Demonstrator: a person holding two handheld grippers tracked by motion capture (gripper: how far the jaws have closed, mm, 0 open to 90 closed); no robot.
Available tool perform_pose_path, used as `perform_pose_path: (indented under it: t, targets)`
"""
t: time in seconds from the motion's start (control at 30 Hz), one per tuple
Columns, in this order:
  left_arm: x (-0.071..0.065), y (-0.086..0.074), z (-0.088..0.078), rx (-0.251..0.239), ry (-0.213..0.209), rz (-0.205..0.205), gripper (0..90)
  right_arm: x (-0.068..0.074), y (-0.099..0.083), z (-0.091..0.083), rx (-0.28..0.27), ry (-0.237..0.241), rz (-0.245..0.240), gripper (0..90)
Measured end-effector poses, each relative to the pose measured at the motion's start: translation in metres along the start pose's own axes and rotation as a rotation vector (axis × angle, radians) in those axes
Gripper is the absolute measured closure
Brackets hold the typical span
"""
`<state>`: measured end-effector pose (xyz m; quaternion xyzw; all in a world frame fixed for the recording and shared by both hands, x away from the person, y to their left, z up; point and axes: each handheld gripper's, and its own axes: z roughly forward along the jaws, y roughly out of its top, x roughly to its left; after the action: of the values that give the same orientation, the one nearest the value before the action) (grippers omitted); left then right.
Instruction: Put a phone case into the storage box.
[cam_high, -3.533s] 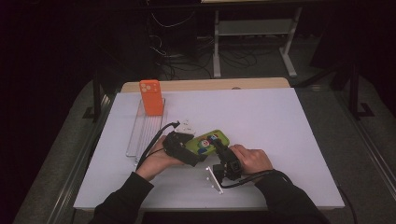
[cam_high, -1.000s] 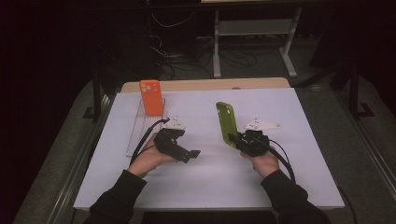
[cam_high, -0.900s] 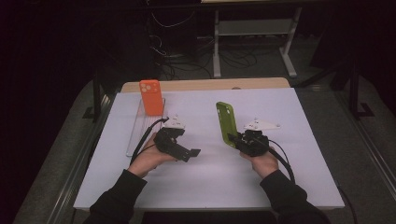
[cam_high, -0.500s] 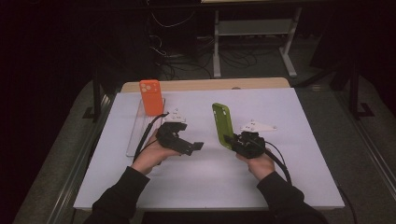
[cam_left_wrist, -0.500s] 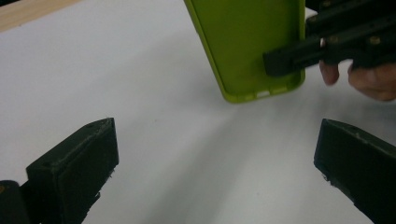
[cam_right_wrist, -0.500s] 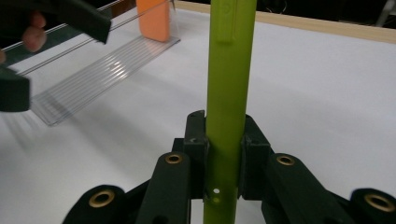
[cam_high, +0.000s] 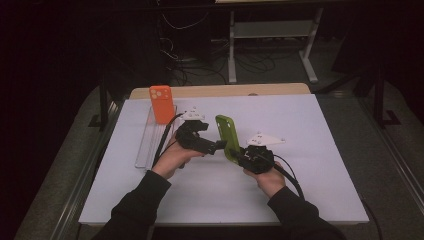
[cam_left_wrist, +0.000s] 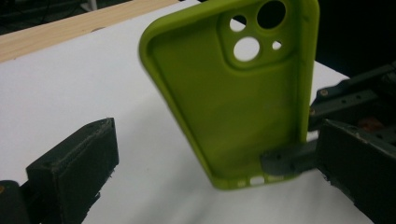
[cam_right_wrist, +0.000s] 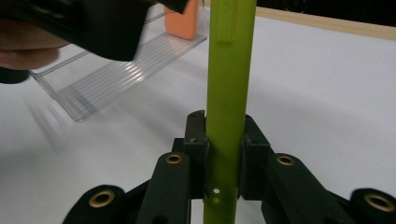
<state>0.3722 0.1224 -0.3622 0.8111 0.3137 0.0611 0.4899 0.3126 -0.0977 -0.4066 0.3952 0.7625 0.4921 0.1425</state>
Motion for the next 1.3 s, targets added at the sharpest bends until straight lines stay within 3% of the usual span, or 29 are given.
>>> perform_pose_path:
  t: [0.17,0.2,0.3,0.53,0.7,0.87,1.1,1.3]
  targets:
    - [0.000,0.004,0.008,-0.030,-0.037,-0.005,0.0,0.004,0.001,0.001,-0.009,0.019,-0.011,75.8]
    - [0.000,0.006,0.009,-0.032,-0.041,0.012,0.0,0.005,0.001,0.002,-0.007,0.020,-0.012,75.7]
    - [-0.004,0.009,0.012,-0.023,-0.047,0.006,0.0,0.007,0.001,0.003,-0.008,0.022,-0.014,75.8]
    - [-0.006,0.008,0.018,-0.037,-0.041,-0.006,0.0,0.008,0.000,0.003,-0.011,0.014,-0.017,75.8]
    - [-0.005,0.008,0.017,-0.061,-0.035,-0.032,7.0,0.008,0.000,0.003,-0.009,0.003,-0.029,75.8]
    - [-0.006,0.006,0.017,-0.060,-0.016,-0.014,7.9,0.009,-0.001,0.003,-0.003,0.005,-0.030,75.8]
    - [-0.006,0.005,0.016,-0.079,-0.036,-0.035,11.0,0.009,-0.001,0.002,-0.004,-0.012,-0.054,75.7]
    - [-0.010,0.006,0.013,-0.085,-0.024,-0.016,12.3,0.012,-0.001,0.001,0.008,-0.008,-0.055,75.3]
